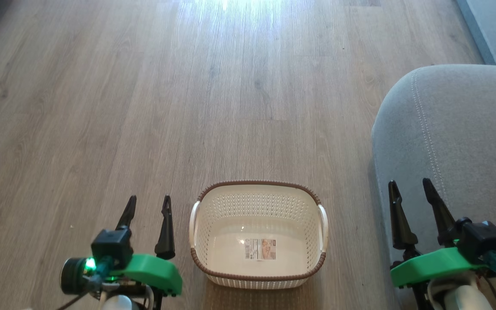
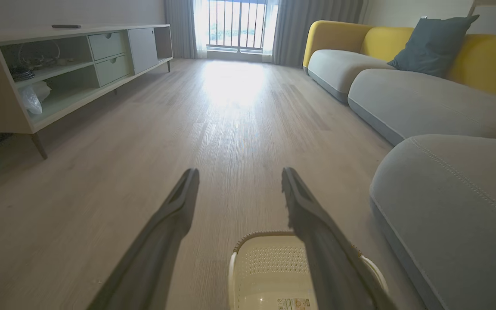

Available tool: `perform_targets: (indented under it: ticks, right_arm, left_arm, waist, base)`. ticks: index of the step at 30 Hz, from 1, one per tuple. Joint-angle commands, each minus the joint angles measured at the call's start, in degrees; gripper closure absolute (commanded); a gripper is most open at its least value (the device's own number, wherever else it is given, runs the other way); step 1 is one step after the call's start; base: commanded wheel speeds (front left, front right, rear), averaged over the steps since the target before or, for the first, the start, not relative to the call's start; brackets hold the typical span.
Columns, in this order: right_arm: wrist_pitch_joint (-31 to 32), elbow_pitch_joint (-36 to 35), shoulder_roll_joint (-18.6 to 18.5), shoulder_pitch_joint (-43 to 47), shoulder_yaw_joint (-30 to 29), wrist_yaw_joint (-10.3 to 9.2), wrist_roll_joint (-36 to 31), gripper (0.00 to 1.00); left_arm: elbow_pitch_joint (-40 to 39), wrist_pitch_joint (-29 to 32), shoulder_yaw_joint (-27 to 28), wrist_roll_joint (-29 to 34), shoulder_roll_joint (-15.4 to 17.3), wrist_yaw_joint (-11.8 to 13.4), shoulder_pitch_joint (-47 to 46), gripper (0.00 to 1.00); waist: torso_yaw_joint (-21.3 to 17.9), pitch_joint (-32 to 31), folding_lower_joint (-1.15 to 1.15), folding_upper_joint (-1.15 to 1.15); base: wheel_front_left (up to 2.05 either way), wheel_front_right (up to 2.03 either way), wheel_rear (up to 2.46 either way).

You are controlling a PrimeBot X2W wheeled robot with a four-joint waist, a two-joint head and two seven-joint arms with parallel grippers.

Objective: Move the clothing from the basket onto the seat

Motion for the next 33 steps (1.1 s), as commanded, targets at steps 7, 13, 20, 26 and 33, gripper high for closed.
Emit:
perform_targets:
  ticks: [7,13,20,26,33]
  right_arm:
    - [-0.4,-1.0,0.1,-1.7,1.8,0.4,0.0,0.0]
    - [-0.4,-0.9,0.1,-1.7,1.9,0.4,-0.3,0.0]
    - [-0.4,-0.7,0.1,-1.8,1.7,0.4,-0.3,0.0]
    - [-0.4,-0.2,0.1,-2.1,1.6,0.4,0.2,0.0]
    - [0.2,5.3,0.1,1.3,0.4,-0.06,0.9,1.0]
  left_arm:
    - [-3.0,-0.5,3.2,-3.1,0.0,-3.0,-0.7,0.0]
    - [-2.7,-0.5,3.9,-4.7,0.0,-4.3,-0.6,0.0]
    - [-2.4,-0.5,4.4,-5.6,0.0,-5.8,-0.6,0.0]
    - [-2.8,-0.5,5.2,-7.2,0.0,-5.8,-0.6,0.0]
    - [2.9,0.5,3.5,-8.2,0.0,-6.0,2.8,1.0]
  waist:
    - [0.0,-0.1,0.0,0.0]
    - [0.0,0.0,0.0,0.0]
    - [-0.2,0.1,0.0,0.0]
    - [-0.4,0.2,0.0,0.0]
    - [-0.5,0.3,0.0,0.0]
  base:
    - [0.0,0.0,0.0]
    - [0.0,0.0,0.0]
    - [0.0,0.0,0.0]
    - [0.0,0.0,0.0]
    - [0.0,0.0,0.0]
